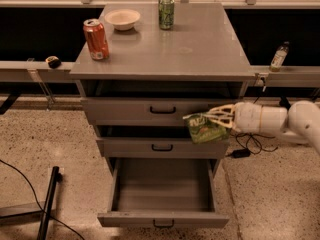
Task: Pick green jalapeno chip bag from bottom drawer and place on counter
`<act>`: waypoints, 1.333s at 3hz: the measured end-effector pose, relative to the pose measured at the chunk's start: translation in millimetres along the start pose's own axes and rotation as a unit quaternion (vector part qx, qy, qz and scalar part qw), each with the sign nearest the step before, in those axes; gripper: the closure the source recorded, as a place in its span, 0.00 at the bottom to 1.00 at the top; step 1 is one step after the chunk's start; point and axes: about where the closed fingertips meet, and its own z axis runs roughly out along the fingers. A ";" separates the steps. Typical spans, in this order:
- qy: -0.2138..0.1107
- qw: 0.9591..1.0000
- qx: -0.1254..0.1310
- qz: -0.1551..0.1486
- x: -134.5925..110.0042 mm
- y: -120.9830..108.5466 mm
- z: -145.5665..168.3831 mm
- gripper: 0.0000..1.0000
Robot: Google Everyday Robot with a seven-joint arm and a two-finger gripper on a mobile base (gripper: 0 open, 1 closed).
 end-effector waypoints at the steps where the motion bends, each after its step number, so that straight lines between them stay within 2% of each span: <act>1: 0.010 1.000 0.028 0.007 -10.6 -63.2 -31.1 1.00; 2: 0.006 1.000 0.019 0.002 -16.9 -66.1 -25.9 1.00; 3: 0.011 0.998 0.011 -0.060 -89.5 -125.9 -18.4 1.00; 4: 0.036 0.993 -0.003 -0.116 -156.1 -196.2 -21.1 1.00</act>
Offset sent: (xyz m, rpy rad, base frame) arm 0.0167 -0.0211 0.0476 0.0205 -0.0033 -0.0341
